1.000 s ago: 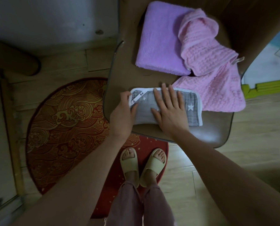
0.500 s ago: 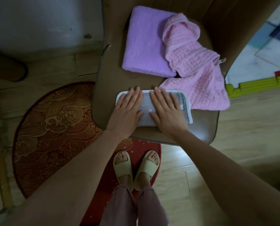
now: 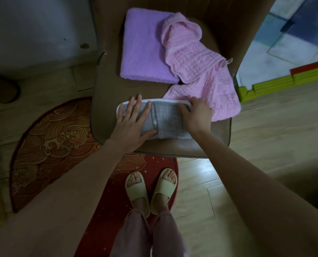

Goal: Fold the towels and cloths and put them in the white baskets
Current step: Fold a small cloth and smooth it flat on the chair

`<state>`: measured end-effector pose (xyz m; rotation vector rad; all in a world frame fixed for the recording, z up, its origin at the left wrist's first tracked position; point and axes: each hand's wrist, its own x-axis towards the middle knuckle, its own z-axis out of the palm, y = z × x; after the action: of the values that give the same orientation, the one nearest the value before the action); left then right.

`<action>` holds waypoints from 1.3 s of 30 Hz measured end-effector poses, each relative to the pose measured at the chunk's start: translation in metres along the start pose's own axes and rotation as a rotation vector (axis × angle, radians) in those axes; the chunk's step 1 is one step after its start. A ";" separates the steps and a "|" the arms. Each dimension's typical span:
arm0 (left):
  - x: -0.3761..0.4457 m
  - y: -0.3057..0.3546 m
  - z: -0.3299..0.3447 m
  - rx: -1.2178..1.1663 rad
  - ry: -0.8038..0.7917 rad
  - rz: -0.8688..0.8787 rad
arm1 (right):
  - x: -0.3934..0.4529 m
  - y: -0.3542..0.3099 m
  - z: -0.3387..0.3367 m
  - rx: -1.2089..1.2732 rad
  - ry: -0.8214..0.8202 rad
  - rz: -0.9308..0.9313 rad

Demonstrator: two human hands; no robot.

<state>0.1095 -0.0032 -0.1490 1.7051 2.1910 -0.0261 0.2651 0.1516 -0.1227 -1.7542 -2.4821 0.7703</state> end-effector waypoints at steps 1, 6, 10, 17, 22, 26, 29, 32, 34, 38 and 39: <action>0.000 0.000 0.000 0.000 -0.004 0.002 | -0.001 -0.002 0.000 0.002 -0.007 0.004; 0.000 0.002 -0.001 -0.023 -0.020 0.008 | -0.012 0.002 0.001 0.084 -0.021 0.059; 0.000 0.003 0.000 -0.010 -0.026 0.005 | -0.009 0.009 -0.012 0.355 0.045 0.096; -0.001 0.008 0.002 0.010 -0.006 0.032 | -0.002 0.001 -0.033 0.140 0.089 -0.014; 0.007 0.005 -0.007 -0.074 -0.081 0.015 | -0.018 -0.018 -0.040 0.157 0.100 -0.084; 0.004 0.003 -0.032 -0.446 -0.096 -0.004 | -0.032 -0.051 -0.032 0.475 0.078 -0.013; -0.005 -0.005 -0.049 -0.846 0.218 -0.212 | -0.042 -0.079 -0.021 0.546 -0.026 -0.022; -0.009 -0.018 -0.056 -1.097 0.336 -0.533 | -0.046 -0.101 -0.002 0.529 -0.153 -0.060; -0.011 -0.022 -0.060 -1.351 0.262 -0.713 | -0.049 -0.112 0.012 0.509 -0.242 -0.065; -0.020 -0.024 -0.060 -1.500 0.217 -0.827 | -0.056 -0.116 0.028 0.438 -0.382 -0.110; -0.021 -0.024 -0.058 -1.504 0.222 -0.835 | -0.058 -0.113 0.028 0.401 -0.377 -0.132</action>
<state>0.0758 -0.0155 -0.0937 -0.0326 1.8587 1.2421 0.1787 0.0607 -0.0873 -1.3962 -2.3781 1.5768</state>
